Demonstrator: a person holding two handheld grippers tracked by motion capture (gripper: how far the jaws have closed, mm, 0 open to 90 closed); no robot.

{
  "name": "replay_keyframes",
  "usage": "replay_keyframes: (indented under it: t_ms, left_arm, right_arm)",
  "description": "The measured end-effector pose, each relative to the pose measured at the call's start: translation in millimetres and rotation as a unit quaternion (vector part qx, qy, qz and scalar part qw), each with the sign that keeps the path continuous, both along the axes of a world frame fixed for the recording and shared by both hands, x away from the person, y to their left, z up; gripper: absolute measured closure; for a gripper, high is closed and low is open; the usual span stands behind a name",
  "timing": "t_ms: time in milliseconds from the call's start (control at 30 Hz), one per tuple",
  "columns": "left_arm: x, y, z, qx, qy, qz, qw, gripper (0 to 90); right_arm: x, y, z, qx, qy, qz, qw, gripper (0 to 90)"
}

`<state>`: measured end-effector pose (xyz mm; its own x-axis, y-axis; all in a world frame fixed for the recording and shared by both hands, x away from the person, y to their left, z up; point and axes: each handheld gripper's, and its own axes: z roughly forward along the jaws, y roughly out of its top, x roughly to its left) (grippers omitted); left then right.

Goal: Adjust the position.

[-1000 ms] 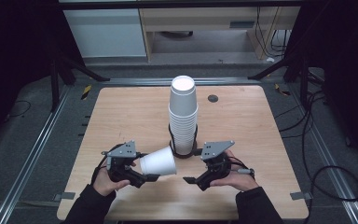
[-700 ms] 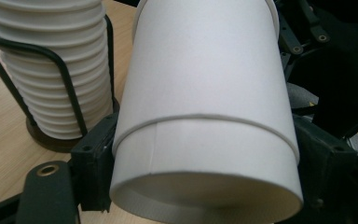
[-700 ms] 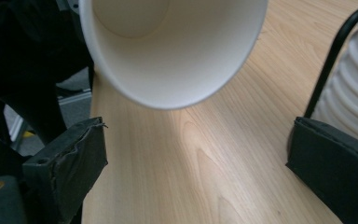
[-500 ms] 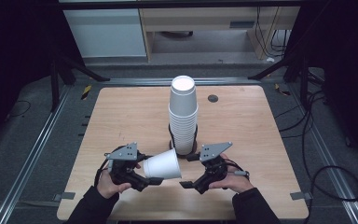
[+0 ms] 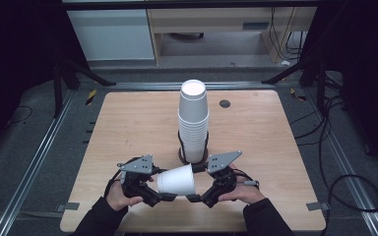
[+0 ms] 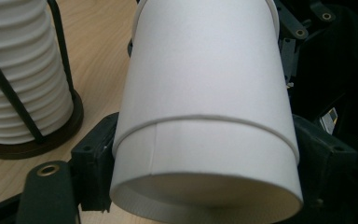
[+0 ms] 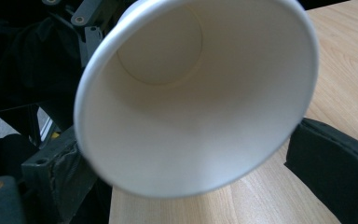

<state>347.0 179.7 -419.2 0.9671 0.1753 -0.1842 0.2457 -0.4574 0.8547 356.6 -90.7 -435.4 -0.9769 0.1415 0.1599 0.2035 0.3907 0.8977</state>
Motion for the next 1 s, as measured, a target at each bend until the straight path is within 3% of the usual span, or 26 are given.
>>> replay_keyframes:
  t_ms: [500,867,1000]
  left_arm:
    - [-1.3,-6.9,-4.1,0.022,0.005,-0.016,0.9996,20.6]
    - [-1.3,-1.3,1.8,0.022,-0.009,0.002,0.9997,14.5]
    - [0.0,5.4,4.3,0.039,-0.017,0.011,0.9990,12.7]
  right_arm:
    - [-0.3,7.9,-6.8,-0.003,0.005,0.021,0.9998,7.2]
    - [1.6,3.6,-5.6,-0.008,0.006,0.017,0.9998,7.8]
    - [4.1,-5.9,1.4,-0.025,-0.012,0.000,0.9996,7.7]
